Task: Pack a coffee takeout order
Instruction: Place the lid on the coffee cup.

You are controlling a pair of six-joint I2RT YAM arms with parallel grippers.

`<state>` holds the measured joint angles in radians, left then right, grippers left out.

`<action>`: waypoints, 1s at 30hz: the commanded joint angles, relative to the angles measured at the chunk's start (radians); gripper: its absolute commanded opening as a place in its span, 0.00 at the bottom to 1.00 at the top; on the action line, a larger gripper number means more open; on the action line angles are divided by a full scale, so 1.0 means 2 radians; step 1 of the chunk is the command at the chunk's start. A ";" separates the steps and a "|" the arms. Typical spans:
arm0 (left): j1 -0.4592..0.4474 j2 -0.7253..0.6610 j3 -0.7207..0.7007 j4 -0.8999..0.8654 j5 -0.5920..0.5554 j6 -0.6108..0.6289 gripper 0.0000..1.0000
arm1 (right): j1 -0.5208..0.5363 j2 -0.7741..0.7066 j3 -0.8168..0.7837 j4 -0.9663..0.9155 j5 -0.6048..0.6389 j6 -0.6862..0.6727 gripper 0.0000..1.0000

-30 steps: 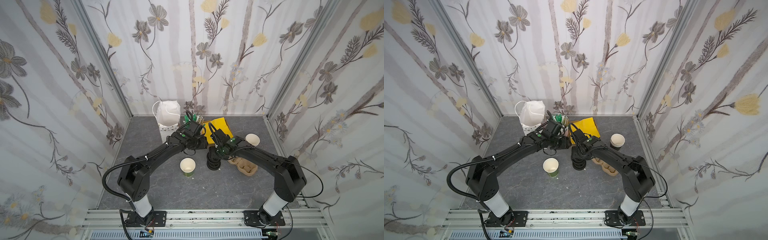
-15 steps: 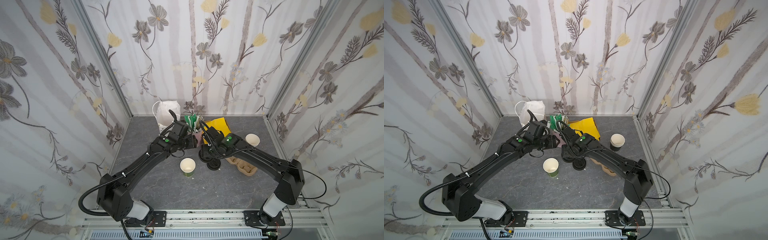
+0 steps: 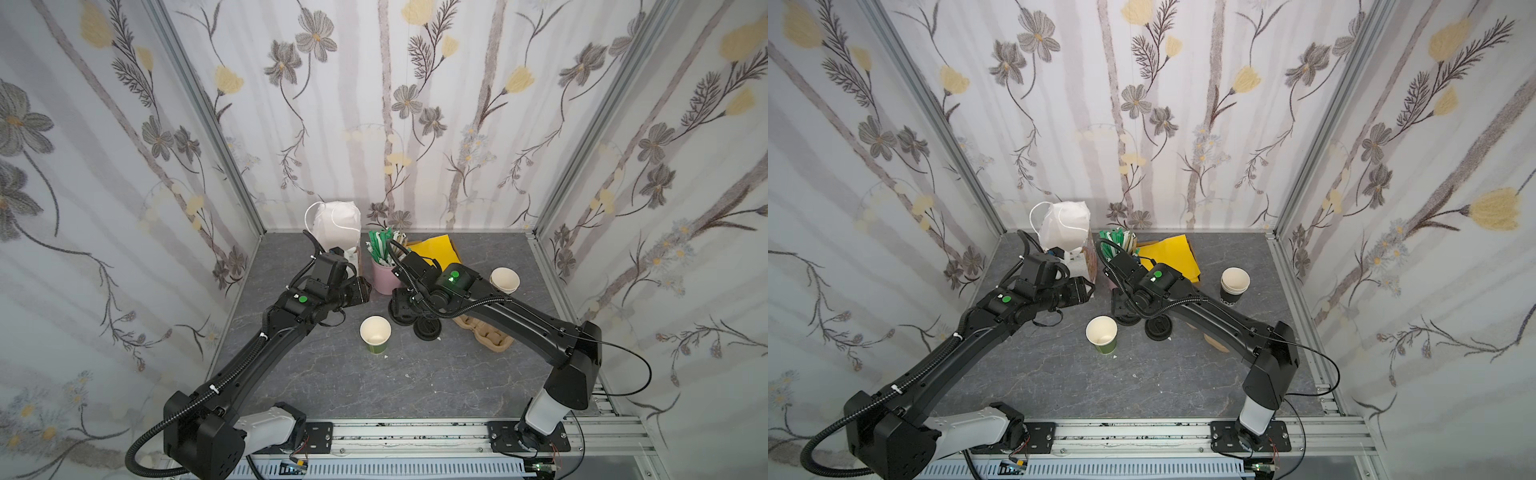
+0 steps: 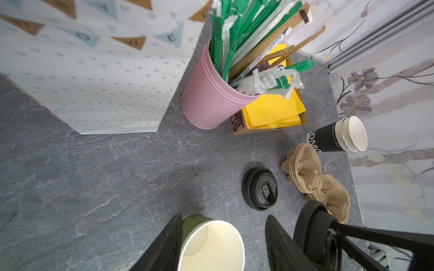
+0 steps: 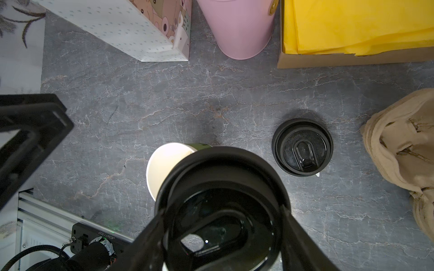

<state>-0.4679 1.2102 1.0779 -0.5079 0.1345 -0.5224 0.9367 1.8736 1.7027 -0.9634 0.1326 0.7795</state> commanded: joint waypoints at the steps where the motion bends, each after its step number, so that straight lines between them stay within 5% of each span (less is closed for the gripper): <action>1: 0.008 -0.007 -0.008 0.002 -0.004 0.009 0.59 | 0.005 0.009 0.020 -0.010 0.018 0.013 0.63; 30: 0.049 -0.045 -0.072 0.001 -0.003 -0.003 0.60 | 0.030 0.097 0.183 -0.059 0.001 -0.002 0.63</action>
<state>-0.3733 1.1248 0.9401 -0.5121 0.1349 -0.5228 0.9905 2.0518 2.0491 -1.0847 0.1368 0.7761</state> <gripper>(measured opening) 0.603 0.658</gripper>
